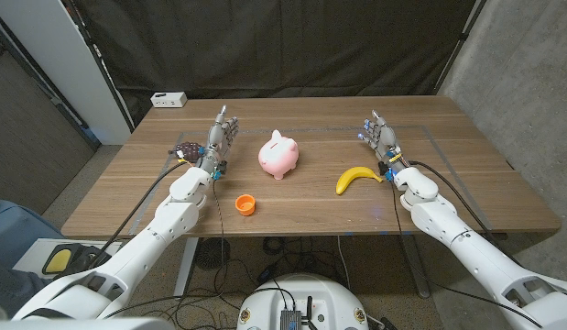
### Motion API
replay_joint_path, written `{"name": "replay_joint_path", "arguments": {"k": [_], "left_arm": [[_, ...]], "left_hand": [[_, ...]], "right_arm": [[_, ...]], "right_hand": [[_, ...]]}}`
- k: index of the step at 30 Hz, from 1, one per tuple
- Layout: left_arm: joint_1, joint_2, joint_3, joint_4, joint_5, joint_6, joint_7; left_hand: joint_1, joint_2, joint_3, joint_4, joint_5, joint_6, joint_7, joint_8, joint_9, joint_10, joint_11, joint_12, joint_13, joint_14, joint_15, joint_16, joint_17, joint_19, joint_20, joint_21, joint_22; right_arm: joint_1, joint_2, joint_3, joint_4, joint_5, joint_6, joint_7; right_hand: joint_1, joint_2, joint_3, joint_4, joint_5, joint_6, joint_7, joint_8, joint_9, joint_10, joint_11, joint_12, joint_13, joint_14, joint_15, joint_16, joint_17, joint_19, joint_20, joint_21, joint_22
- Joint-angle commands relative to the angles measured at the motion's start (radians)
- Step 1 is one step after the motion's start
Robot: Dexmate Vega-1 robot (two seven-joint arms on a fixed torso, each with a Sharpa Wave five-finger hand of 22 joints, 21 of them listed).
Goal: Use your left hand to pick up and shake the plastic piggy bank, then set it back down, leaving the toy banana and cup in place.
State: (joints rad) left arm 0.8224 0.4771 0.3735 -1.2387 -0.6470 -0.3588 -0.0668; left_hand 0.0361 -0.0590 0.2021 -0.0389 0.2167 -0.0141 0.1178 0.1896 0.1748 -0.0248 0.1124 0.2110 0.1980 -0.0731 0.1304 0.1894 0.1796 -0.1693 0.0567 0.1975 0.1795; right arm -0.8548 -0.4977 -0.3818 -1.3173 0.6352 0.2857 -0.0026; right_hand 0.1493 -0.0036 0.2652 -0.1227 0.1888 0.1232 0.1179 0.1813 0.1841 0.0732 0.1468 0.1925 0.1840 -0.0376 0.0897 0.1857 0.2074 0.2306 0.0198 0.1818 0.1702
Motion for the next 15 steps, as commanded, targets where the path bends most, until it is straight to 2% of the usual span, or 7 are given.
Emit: {"name": "replay_joint_path", "arguments": {"k": [1, 9, 15], "left_arm": [[0.014, 0.001, -0.006, -0.007, -0.015, -0.013, -0.011], [0.018, 0.004, -0.006, -0.006, -0.014, -0.035, -0.033], [0.038, 0.016, -0.005, -0.039, 0.025, -0.067, -0.005]], "left_hand": [[0.012, 0.006, 0.007, 0.000, 0.005, 0.006, 0.011, 0.008, 0.003, 0.016, 0.006, 0.008, 0.001, 0.009, 0.002, 0.008, 0.003, -0.008, 0.007, 0.006, 0.005], [0.016, 0.010, 0.007, -0.001, 0.005, 0.017, 0.007, 0.011, 0.003, 0.021, 0.003, 0.010, 0.001, 0.017, -0.003, 0.010, 0.003, -0.003, 0.007, 0.008, 0.005], [0.022, 0.014, 0.009, -0.004, 0.005, 0.026, 0.001, 0.013, 0.003, 0.029, -0.004, 0.013, 0.001, 0.023, -0.006, 0.011, 0.002, 0.001, 0.007, 0.009, 0.005]], "right_arm": [[-0.024, -0.004, 0.000, -0.033, -0.003, 0.005, -0.009], [-0.052, -0.006, 0.007, -0.062, -0.006, 0.021, -0.028], [-0.073, -0.017, 0.010, -0.091, -0.012, 0.018, -0.044]], "right_hand": [[0.009, 0.005, 0.010, -0.001, 0.004, 0.000, 0.001, 0.007, 0.002, 0.007, 0.007, 0.004, 0.003, 0.003, 0.007, 0.010, 0.003, 0.004, 0.005, 0.009, 0.004], [0.011, 0.008, 0.010, -0.002, 0.003, -0.008, -0.002, 0.004, 0.002, 0.011, 0.002, 0.006, 0.003, 0.006, 0.008, 0.012, 0.003, 0.007, 0.008, 0.011, 0.004], [0.013, 0.009, 0.011, -0.003, 0.003, -0.010, -0.003, 0.004, 0.002, 0.012, 0.002, 0.007, 0.003, 0.010, 0.007, 0.014, 0.002, 0.009, 0.008, 0.012, 0.004]]}}
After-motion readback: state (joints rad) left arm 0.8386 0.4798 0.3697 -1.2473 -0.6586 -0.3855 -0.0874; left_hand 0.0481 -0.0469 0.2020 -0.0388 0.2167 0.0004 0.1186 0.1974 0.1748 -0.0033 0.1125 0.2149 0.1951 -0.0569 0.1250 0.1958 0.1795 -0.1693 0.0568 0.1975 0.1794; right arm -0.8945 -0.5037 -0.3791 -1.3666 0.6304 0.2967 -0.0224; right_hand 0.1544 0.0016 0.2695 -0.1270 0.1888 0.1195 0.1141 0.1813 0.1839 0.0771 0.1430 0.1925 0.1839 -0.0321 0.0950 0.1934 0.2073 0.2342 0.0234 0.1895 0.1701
